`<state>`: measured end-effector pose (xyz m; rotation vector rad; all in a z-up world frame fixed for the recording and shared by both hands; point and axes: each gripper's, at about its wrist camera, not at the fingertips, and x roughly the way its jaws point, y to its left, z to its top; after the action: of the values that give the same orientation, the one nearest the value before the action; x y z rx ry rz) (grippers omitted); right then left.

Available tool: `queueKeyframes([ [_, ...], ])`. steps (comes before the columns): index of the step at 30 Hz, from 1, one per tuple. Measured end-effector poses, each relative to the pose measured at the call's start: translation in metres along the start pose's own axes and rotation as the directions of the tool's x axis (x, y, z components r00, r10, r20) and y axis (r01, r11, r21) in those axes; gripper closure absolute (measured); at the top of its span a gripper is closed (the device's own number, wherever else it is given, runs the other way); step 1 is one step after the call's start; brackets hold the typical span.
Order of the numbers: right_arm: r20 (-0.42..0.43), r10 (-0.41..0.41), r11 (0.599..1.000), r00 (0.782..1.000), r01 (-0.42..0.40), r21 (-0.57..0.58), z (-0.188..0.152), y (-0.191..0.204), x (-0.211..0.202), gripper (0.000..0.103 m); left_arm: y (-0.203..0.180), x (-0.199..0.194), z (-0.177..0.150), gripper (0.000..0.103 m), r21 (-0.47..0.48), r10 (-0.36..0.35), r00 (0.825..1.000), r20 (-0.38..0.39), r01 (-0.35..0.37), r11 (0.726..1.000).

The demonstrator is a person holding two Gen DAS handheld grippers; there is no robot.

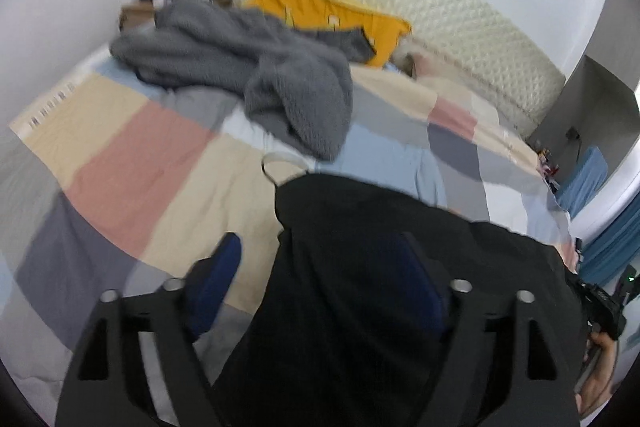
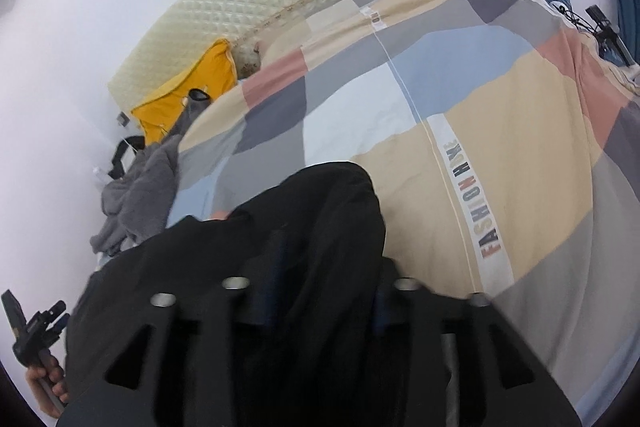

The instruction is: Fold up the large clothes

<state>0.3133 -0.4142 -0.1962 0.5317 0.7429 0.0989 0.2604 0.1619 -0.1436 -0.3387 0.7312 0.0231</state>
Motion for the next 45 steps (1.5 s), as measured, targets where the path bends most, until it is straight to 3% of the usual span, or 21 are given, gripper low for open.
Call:
queueKeyframes([
  [1, 0.012, -0.010, 1.000, 1.000, 0.010, -0.005, -0.001, 0.003, -0.006, 0.043, -0.002, -0.004, 0.001, 0.022, 0.005, 0.002, 1.000, 0.011, -0.002, 1.000],
  [4, 0.052, -0.042, 0.998, 0.998, 0.044, -0.033, -0.001, 0.015, -0.028, 0.039, -0.013, -0.022, 0.005, 0.022, 0.023, -0.005, 1.000, 0.022, 0.004, 1.000],
  [6, 0.086, -0.058, 0.997, 0.995, 0.063, -0.048, -0.001, 0.029, -0.053, 0.031, -0.023, -0.035, 0.006, 0.022, 0.042, -0.007, 0.999, 0.034, 0.006, 0.999],
  [12, 0.232, -0.039, 0.981, 0.972, 0.082, -0.178, 0.002, 0.087, -0.144, 0.016, -0.061, -0.094, 0.012, 0.015, 0.121, -0.053, 0.994, 0.092, 0.042, 0.992],
  [14, 0.266, -0.018, 0.974, 0.964, 0.076, -0.211, 0.003, 0.104, -0.173, 0.015, -0.075, -0.120, 0.017, 0.009, 0.139, -0.080, 0.989, 0.121, 0.063, 0.988],
  [16, 0.311, 0.010, 0.968, 0.951, 0.069, -0.242, 0.001, 0.123, -0.205, 0.014, -0.088, -0.144, 0.020, 0.000, 0.161, -0.100, 0.982, 0.160, 0.074, 0.984],
  [20, 0.358, 0.063, 0.960, 0.932, 0.043, -0.278, -0.004, 0.149, -0.252, 0.012, -0.111, -0.195, 0.018, 0.000, 0.214, -0.184, 0.951, 0.249, 0.132, 0.968],
  [23, 0.390, 0.102, 0.949, 0.915, 0.028, -0.315, -0.014, 0.169, -0.285, 0.000, -0.127, -0.227, 0.013, 0.000, 0.259, -0.196, 0.935, 0.296, 0.119, 0.958],
  [27, 0.416, 0.180, 0.934, 0.891, -0.022, -0.357, -0.027, 0.186, -0.325, 0.000, -0.140, -0.262, 0.005, 0.000, 0.289, -0.214, 0.924, 0.316, 0.121, 0.950],
  [35, 0.479, 0.259, 0.893, 0.839, -0.018, -0.451, -0.063, 0.221, -0.388, 0.000, -0.166, -0.322, -0.023, 0.000, 0.385, -0.266, 0.890, 0.370, 0.114, 0.916],
  [40, 0.480, 0.276, 0.873, 0.833, -0.009, -0.487, -0.091, 0.232, -0.395, 0.000, -0.176, -0.336, -0.042, 0.000, 0.424, -0.299, 0.884, 0.360, 0.131, 0.896],
  [45, 0.476, 0.286, 0.862, 0.832, -0.006, -0.507, -0.116, 0.228, -0.397, 0.000, -0.175, -0.335, -0.057, 0.000, 0.418, -0.284, 0.893, 0.349, 0.123, 0.900],
])
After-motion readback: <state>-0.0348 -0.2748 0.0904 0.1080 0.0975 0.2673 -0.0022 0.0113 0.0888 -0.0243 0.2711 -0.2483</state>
